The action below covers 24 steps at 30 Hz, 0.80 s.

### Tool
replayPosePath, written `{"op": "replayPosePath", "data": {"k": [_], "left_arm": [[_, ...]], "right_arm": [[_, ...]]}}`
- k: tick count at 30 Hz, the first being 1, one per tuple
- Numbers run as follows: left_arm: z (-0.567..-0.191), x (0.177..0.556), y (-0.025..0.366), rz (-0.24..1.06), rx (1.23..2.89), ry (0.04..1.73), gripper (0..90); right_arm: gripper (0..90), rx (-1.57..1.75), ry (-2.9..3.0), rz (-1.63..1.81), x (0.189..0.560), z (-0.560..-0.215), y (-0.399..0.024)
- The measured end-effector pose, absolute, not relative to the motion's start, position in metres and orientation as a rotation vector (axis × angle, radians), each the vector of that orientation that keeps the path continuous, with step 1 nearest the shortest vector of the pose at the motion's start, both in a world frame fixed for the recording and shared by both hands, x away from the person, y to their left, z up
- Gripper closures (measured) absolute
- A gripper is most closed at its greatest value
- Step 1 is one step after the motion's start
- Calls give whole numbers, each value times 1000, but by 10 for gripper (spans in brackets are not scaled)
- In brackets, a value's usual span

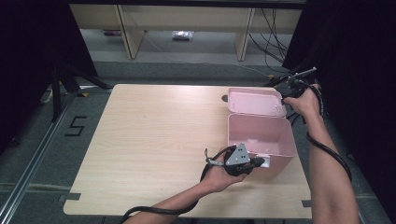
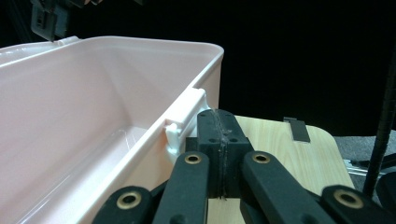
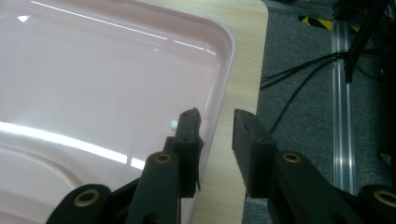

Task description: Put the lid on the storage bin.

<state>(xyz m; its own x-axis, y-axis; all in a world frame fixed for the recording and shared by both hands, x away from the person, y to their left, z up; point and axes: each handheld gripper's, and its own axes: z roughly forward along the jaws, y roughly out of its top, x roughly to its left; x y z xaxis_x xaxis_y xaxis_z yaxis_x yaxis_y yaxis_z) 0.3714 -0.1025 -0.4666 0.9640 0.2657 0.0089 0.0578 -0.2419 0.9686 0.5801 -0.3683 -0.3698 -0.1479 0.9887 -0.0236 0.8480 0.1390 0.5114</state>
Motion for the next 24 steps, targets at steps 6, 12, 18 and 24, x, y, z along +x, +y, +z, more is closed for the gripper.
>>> {"op": "replayPosePath", "data": {"k": [6,12,18,24], "left_arm": [[-467,371,-103,198,1815,241,896],[-467,370,-103,200,1813,242,896],[-467,371,-103,198,1815,241,896],[-467,371,-103,198,1815,241,896]], "right_arm": [[723,1777,2057,542,587,-373,-367],[723,1816,2037,532,592,-376,-364],[729,1771,2043,534,597,-381,-367],[734,1819,2033,521,600,-385,-366]]}}
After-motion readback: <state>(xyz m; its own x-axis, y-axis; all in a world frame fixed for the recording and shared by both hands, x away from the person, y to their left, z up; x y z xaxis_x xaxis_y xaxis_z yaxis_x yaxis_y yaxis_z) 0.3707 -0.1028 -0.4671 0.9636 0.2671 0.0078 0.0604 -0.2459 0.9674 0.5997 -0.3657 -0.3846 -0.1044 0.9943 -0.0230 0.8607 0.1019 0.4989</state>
